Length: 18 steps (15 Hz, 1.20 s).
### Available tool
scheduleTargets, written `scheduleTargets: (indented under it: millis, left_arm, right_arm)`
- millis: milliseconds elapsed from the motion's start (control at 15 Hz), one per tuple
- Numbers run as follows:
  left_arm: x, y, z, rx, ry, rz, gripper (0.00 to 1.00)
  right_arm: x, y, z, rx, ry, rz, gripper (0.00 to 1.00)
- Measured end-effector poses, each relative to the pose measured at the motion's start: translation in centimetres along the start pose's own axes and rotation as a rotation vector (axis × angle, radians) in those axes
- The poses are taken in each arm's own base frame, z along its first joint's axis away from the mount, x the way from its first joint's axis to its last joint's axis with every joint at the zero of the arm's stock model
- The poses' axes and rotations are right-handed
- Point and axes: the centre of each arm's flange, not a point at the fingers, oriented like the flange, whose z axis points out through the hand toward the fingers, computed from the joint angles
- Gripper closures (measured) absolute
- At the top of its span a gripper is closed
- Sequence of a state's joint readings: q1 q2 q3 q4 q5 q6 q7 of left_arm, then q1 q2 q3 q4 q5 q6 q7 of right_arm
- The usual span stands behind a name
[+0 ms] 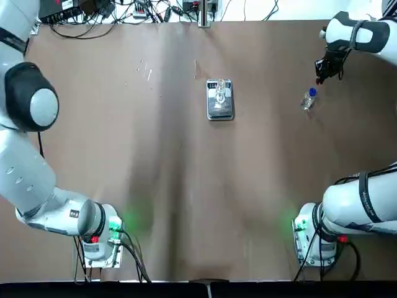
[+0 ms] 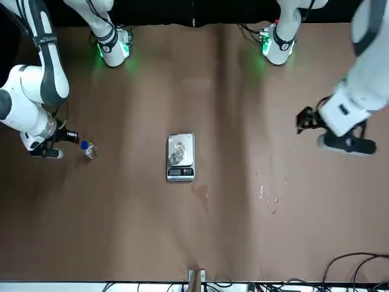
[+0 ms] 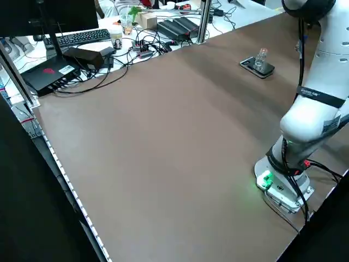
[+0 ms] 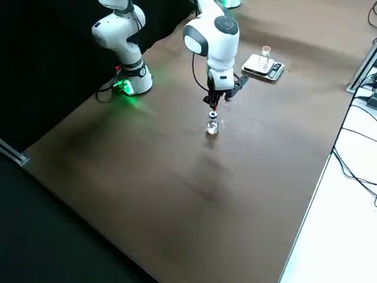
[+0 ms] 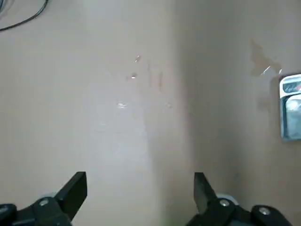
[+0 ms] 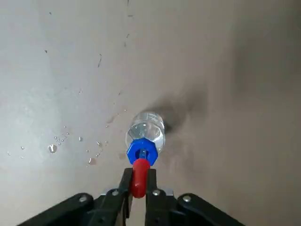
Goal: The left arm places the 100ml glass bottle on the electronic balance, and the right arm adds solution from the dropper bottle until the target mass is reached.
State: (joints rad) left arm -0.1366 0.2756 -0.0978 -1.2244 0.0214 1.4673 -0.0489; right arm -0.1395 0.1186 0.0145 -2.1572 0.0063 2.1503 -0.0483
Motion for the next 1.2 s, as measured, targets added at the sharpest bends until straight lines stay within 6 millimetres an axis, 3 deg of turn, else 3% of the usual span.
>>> scheduleTargets:
  millis: [200,400,733,1200]
  left_arm:
    - [-1.3,-5.2,-0.2,-0.004,-0.011,0.057,0.0]
    - [-2.5,-8.1,-0.3,-0.003,-0.014,0.078,0.0]
    - [-2.3,-7.8,0.7,0.005,0.0,0.069,0.0]
    - [-2.2,-7.0,0.4,0.005,0.031,-0.127,0.0]
  right_arm:
    - [-0.1,0.0,-0.3,0.0,-0.005,0.0,0.85]
    - [-0.1,0.0,-1.5,0.001,-0.017,0.0,0.85]
    - [0.2,0.0,-4.0,0.002,-0.033,-0.001,0.85]
    - [0.5,-0.1,-5.5,0.002,-0.039,-0.003,0.84]
